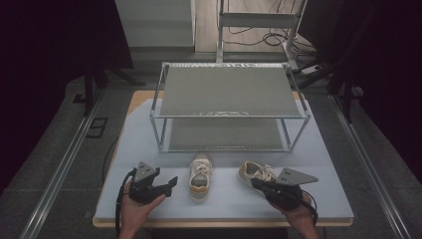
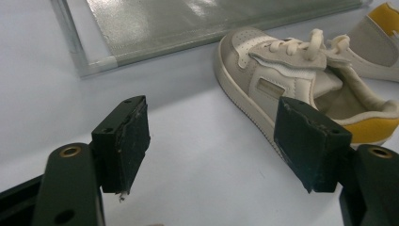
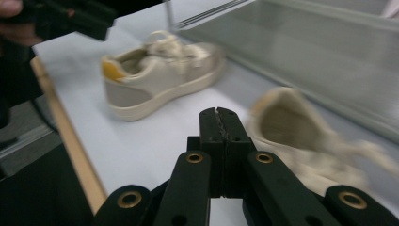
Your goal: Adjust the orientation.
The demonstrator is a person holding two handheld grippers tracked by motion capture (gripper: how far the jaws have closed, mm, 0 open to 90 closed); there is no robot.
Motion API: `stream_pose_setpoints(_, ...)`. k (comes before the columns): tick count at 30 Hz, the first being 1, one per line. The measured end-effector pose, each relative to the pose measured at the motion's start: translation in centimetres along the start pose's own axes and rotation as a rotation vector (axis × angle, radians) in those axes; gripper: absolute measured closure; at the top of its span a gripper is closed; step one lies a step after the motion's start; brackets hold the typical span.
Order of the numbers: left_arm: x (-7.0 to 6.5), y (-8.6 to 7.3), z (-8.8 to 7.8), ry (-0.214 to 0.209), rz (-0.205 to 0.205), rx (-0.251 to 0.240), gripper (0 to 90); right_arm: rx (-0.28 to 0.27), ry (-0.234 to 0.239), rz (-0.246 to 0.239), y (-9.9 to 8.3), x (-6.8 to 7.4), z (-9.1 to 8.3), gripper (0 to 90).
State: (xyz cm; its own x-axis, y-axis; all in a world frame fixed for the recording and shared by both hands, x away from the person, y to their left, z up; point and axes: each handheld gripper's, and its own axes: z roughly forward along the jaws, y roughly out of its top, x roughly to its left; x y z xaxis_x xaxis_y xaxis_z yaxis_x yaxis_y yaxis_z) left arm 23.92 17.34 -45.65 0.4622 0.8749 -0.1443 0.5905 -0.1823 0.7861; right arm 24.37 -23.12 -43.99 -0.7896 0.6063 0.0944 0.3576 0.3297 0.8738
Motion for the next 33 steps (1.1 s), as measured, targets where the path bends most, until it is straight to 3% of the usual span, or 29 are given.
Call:
stream_pose_setpoints(8,0.1,-0.1,0.0,0.001,0.000,0.005,27.2,0.065,0.064,-0.052,0.0,2.3,3.9,89.3)
stream_pose_setpoints(23,0.1,-0.3,0.3,-0.001,-0.008,0.025,27.1,0.133,0.108,-0.085,0.3,4.4,8.7,89.3)
stream_pose_setpoints(33,1.0,-0.4,-0.2,0.009,-0.036,0.016,27.0,0.181,0.128,-0.110,0.0,5.5,11.7,89.3)
